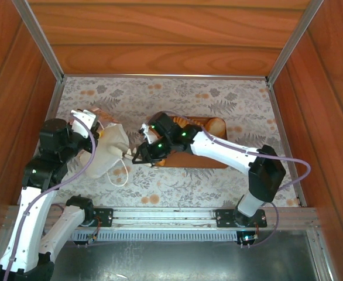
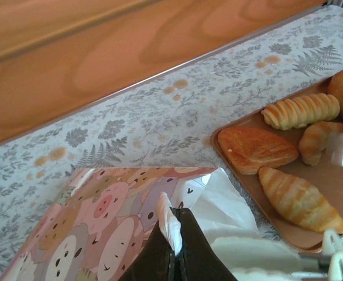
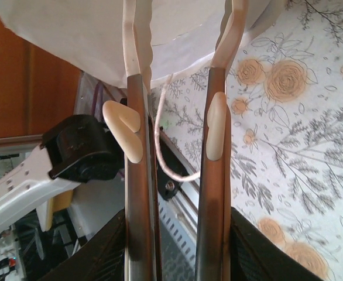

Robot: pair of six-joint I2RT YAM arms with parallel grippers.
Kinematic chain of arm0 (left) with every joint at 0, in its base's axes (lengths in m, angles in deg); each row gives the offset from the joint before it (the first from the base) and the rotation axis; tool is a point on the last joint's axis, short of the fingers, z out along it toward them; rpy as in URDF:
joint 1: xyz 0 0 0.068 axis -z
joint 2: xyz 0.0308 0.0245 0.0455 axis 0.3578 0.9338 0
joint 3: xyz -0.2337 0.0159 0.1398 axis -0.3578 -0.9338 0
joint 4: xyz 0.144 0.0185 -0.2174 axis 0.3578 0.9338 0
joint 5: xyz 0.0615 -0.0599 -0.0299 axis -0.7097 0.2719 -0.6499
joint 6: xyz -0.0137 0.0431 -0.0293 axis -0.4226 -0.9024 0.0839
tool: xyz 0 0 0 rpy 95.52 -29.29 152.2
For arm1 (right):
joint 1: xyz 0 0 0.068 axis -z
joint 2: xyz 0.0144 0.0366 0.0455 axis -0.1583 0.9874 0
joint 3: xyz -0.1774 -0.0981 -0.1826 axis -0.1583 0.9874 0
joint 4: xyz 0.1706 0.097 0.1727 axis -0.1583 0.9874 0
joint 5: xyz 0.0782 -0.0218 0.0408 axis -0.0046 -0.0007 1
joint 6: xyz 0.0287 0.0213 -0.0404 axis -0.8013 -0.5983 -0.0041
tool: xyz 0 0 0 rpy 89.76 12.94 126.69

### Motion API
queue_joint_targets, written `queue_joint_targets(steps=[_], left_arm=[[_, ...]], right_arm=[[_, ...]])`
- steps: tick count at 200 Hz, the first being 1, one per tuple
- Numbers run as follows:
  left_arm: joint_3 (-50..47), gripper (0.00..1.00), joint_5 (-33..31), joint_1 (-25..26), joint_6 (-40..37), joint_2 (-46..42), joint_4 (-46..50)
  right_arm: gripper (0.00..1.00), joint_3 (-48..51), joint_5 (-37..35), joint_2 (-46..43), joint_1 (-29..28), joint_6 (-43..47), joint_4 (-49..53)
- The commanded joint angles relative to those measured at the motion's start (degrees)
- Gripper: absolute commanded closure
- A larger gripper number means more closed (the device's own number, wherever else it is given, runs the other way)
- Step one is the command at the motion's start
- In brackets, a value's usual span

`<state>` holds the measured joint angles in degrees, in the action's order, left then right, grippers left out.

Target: Take the fake bread out of the paper bag

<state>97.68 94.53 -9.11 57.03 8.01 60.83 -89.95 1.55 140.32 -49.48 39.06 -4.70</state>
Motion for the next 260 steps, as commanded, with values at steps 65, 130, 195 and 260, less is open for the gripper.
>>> queue_joint_targets(steps=[65,130,195,260], left_arm=[[5.3,1.00,0.7,0.7,2.2,7.1,1.1],[4.3,1.00,4.2,0.8,5.3,7.5,-1.3],[4.9,1.00,4.2,1.3,10.3,10.3,-4.6],[4.5,1.00,5.5,1.9,10.9,10.5,-5.3]], right_arm=[[0.59,-7.5,-8.3,9.0,-3.8,-6.1,-10.7],[0.59,-9.4,-7.0,14.1,-0.8,-16.1,-17.7],[0.58,-8.5,-8.3,16.6,-0.7,-23.2,-24.5],[0.57,-11.5,-5.4,21.1,0.0,-26.3,-27.3]])
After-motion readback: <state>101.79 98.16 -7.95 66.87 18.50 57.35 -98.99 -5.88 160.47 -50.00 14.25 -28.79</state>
